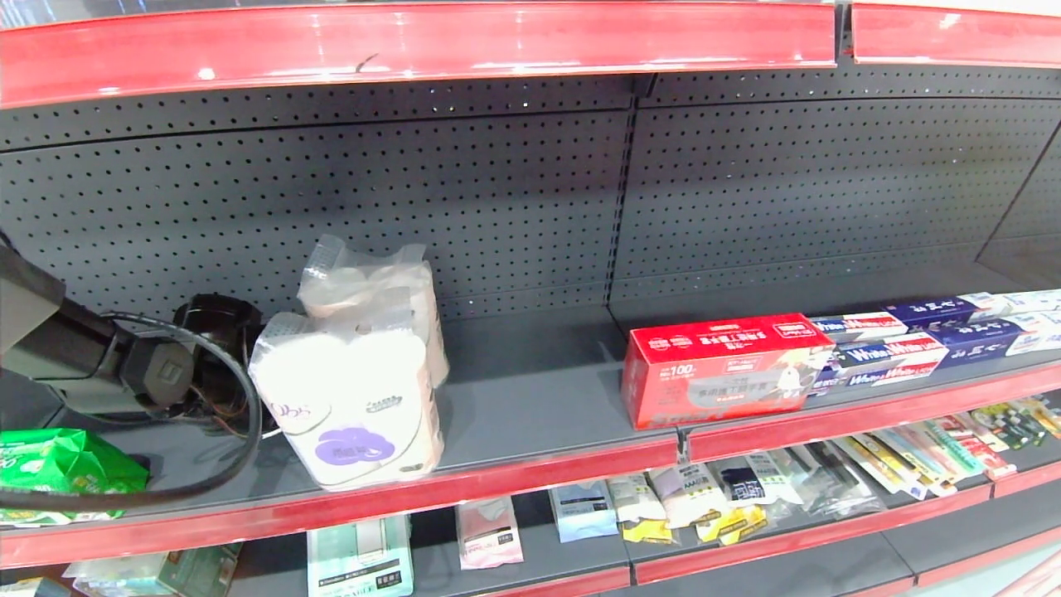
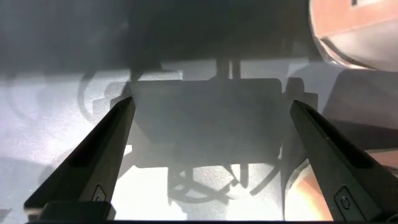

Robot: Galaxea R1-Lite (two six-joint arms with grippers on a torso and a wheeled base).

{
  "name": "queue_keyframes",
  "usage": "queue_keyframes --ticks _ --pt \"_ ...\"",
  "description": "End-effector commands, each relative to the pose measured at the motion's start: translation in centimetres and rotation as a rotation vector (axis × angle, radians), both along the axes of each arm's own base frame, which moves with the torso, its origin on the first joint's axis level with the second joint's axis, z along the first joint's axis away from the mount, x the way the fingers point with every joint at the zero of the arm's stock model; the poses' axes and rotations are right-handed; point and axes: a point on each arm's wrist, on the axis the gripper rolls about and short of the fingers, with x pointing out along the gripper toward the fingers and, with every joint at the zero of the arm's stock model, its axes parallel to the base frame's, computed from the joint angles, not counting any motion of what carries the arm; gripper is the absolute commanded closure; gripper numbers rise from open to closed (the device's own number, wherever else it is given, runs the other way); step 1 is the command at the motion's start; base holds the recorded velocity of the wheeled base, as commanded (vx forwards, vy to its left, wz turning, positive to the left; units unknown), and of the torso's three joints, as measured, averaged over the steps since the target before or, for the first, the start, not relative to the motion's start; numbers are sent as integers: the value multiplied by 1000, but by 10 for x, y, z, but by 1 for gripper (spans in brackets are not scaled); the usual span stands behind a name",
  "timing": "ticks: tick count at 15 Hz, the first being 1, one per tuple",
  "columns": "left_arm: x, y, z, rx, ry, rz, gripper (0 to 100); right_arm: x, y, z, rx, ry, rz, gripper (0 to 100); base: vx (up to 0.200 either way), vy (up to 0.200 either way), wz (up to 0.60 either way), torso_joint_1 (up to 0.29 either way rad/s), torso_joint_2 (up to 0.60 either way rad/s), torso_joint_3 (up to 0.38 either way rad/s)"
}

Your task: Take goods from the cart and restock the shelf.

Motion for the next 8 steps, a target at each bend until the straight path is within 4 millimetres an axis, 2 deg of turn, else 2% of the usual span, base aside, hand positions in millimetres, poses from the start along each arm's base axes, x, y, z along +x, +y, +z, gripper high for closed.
queue_keyframes --ticks 1,8 --pt "0 -1 -1 1 4 -3 0 0 0 0 0 0 1 0 0 0 0 0 0 0" --pt "-1 -1 -2 8 15 -6 0 0 0 0 0 2 1 0 0 0 0 0 0 0"
